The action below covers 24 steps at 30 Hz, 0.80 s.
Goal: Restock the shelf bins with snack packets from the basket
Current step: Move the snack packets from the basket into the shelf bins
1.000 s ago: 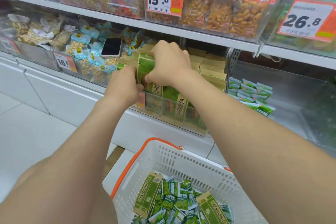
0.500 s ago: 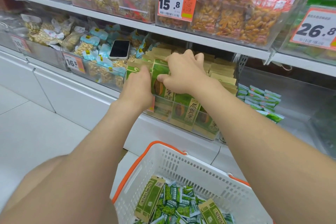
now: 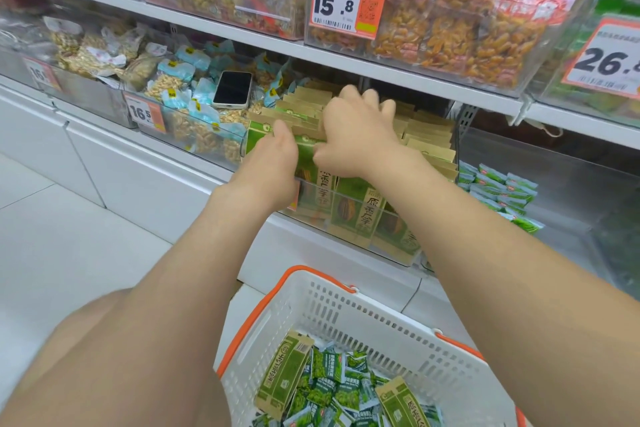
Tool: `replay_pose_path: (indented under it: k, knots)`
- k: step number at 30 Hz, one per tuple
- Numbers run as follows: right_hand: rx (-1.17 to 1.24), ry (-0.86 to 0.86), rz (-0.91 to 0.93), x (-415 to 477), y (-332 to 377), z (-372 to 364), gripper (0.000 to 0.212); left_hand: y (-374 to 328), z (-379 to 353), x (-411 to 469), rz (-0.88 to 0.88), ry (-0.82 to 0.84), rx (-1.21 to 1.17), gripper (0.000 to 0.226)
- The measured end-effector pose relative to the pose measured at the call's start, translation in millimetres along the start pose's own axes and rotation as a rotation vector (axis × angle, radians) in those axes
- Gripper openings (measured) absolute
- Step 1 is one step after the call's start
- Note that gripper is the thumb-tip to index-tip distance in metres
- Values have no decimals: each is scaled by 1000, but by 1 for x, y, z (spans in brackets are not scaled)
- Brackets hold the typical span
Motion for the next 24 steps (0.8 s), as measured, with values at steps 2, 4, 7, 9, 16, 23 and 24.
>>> replay_pose_path:
  k: [2, 4, 7, 9, 16, 23, 24]
  knots:
    - [7, -67, -24, 0, -7, 1, 23, 0, -2, 0, 2, -8, 9, 41]
    - [16, -87, -50, -3, -10, -5, 23, -2, -4, -1, -4, -12, 5, 41]
    - [75, -84, -117, -2, -11, -8, 20, -3, -4, 0, -10, -17, -18, 35]
    - [171, -105, -208, 0, -18, -4, 17, -3, -2, 1, -6, -44, -46, 24]
    - [285, -138, -274, -5, -21, -16, 12, -3, -2, 3, -107, -102, -28, 62]
    - [624, 5, -130, 1, -46, 9, 30, -7, 6, 8, -114, -180, 23, 20]
    - [581, -12, -106, 5, -48, 12, 15, -8, 7, 9, -107, -191, 35, 20]
Point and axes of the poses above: each hand's wrist, its own x-axis towards the middle knuckle, its own z-axis out of the back of the hand, y = z × x, the point moved 5 cm from there along x, towards the middle knuckle, and after that the axes turned 12 degrees about x, right-handed, at the moved point
